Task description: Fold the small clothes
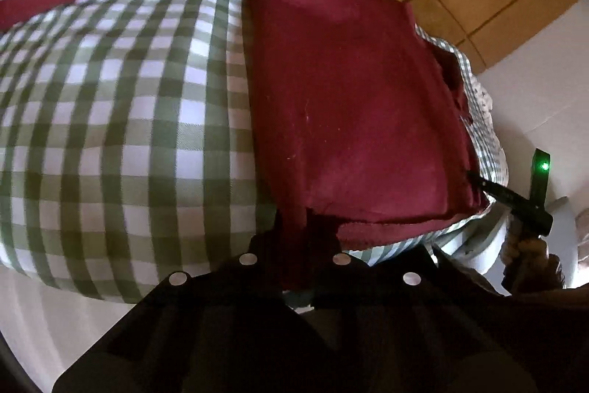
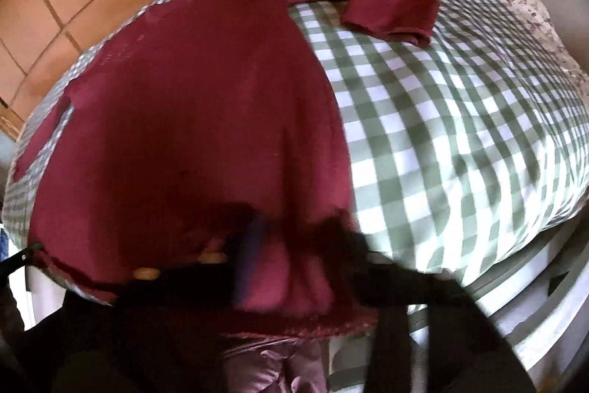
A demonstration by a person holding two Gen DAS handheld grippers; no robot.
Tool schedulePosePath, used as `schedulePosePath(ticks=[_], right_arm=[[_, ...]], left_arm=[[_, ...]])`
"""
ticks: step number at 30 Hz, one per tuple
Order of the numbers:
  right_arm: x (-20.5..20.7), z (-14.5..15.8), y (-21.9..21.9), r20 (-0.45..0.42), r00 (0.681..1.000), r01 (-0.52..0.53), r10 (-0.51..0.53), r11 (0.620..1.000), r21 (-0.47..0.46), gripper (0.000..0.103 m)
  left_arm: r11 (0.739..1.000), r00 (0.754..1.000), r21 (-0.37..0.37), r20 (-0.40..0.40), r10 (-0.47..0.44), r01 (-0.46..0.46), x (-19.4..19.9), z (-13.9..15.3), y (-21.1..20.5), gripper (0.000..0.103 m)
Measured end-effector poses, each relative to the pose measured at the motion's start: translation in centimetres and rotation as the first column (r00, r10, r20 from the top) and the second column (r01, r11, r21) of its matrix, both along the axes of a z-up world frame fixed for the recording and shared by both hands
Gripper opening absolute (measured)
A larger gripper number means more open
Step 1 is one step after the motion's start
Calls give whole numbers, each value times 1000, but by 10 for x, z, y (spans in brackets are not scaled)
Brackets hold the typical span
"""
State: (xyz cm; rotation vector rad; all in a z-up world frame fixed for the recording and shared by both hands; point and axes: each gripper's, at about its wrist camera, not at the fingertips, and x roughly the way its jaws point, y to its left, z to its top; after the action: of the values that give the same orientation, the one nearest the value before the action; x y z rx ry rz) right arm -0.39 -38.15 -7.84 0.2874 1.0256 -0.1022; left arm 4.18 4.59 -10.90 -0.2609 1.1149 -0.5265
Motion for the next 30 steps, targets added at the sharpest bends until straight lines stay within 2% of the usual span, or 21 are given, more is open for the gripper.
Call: schedulePosePath(ticks=[2, 5, 8, 11, 14, 15, 16, 17, 18, 19, 25, 28, 30], right_arm=[[-6, 11, -9, 30, 1000, 0, 0, 1000, 14, 10], [-11, 20, -17, 42, 999, -21, 20, 999, 27, 9], [-17, 3, -18, -15, 999, -37, 37, 999, 5, 9], [-21, -9, -21, -33, 999, -12, 13, 999, 36, 10], [-18, -5, -22, -15, 1000, -12, 12, 999, 36, 28], [-17, -2, -22, -1, 1000, -4, 4, 1000, 31, 45], [-15, 1, -24, 15, 1000, 6, -6, 1000, 23, 49], [-11, 6, -26, 34, 999, 17, -18, 1000, 10, 49], [-6, 11, -28, 53, 998, 27, -27, 1000, -3, 49], [-1, 16, -30, 78, 996, 40, -38, 999, -23, 49], [55, 37, -50, 191, 978, 112, -85, 984, -138, 52], [92, 32, -68, 189, 975, 146, -117, 978, -147, 52], [117, 26, -79, 176, 975, 164, -136, 973, -161, 52]], left_arm=[[1000, 999, 10, 37, -8, 7, -14, 6, 2, 7], [1000, 999, 16, 33, -20, 19, -29, 6, 9, 6], [999, 1000, 47, -7, -25, 25, -34, -6, 4, 6], [997, 999, 70, -46, 19, -16, -27, -12, 9, 7], [997, 999, 59, -4, 50, -49, -21, 5, 19, 7], [996, 997, 69, 36, 61, -64, -17, 16, 20, 9], [994, 996, 77, 62, 70, -74, -13, 21, 22, 22], [992, 993, 85, 89, 84, -92, -10, 27, 22, 30], [990, 988, 86, 118, 99, -110, -6, 31, 21, 44], [988, 982, 87, 151, 113, -127, 1, 36, 18, 50], [981, 968, 173, 248, 42, -87, 43, 36, -37, 50], [973, 965, 226, 264, -14, -48, 61, 27, -69, 50], [972, 965, 234, 261, -37, -26, 71, 22, -84, 50]])
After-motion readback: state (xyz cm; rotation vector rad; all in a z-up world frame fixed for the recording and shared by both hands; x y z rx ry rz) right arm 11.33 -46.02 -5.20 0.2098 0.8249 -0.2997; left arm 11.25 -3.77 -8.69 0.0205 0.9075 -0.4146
